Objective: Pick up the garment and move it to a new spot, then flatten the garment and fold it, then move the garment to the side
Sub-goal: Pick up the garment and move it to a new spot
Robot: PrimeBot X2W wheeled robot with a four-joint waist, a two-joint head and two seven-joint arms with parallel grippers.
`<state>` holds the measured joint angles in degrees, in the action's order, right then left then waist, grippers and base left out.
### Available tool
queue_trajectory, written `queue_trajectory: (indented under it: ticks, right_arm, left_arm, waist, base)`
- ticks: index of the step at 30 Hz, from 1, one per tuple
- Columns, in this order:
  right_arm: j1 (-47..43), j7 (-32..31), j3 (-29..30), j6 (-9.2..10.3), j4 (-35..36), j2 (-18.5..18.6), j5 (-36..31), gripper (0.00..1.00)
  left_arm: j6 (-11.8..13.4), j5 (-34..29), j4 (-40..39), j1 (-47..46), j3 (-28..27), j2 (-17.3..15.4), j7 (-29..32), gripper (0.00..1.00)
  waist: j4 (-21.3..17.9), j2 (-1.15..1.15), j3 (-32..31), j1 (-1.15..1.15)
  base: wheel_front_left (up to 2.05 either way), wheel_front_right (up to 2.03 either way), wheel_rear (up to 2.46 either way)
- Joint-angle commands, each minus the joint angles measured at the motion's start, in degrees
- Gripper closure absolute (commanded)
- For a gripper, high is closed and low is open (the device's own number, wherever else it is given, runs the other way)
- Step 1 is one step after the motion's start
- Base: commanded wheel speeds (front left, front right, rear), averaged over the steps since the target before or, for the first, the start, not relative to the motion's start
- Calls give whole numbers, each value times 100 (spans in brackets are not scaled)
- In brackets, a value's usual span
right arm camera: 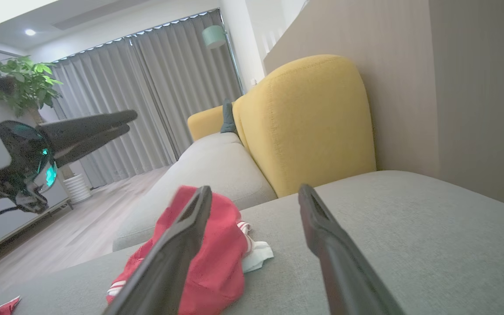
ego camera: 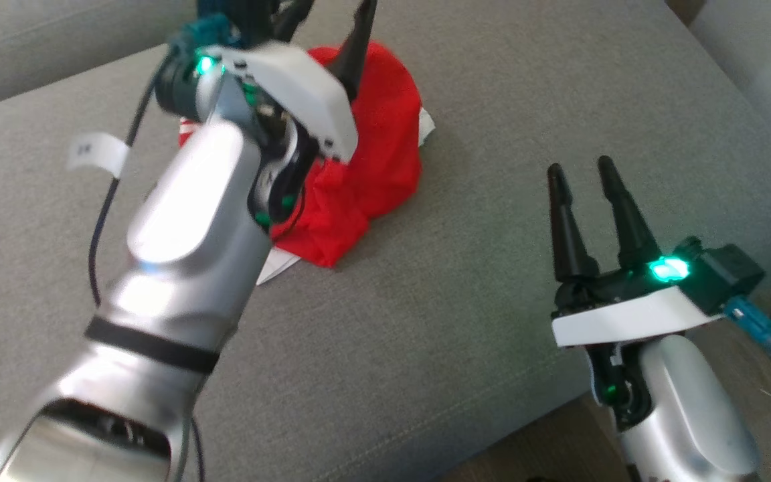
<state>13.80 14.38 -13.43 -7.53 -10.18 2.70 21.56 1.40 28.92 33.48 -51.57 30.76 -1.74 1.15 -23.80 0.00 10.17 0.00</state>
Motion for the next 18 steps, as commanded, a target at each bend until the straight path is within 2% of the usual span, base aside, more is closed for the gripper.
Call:
queue_trajectory:
  ticks: [1, 5, 10, 14, 18]
  right_arm:
    - [195, 62, -26, 4, 203, 18, 13, 0]
    - [111, 62, 88, 4, 179, 18, -45, 0]
    - [-40, 62, 247, 4, 124, 18, -237, 0]
    - [-186, 62, 403, 4, 88, 18, -469, 0]
    - [-382, 62, 535, 4, 28, 18, -736, 0]
  left_arm:
    - [39, 76, -92, -616, -125, -116, -213, 0]
    - [-35, 94, 152, -833, -122, -131, -395, 0]
    - [-231, 67, 308, -719, -136, -455, -658, 0]
    - [-283, 53, 169, -134, -119, -780, -891, 0]
    - [-190, 61, -176, 826, -87, -1066, -1151, 0]
  waist:
    - [18, 0, 28, 0]
    - [232, 0, -59, 0]
    - [775, 0, -299, 0]
    - [1287, 0, -536, 0]
    - [1781, 0, -817, 0]
  base:
    - [0, 0, 0]
    - [0, 0, 0]
    - [0, 0, 0]
    - [0, 0, 0]
    - [0, 0, 0]
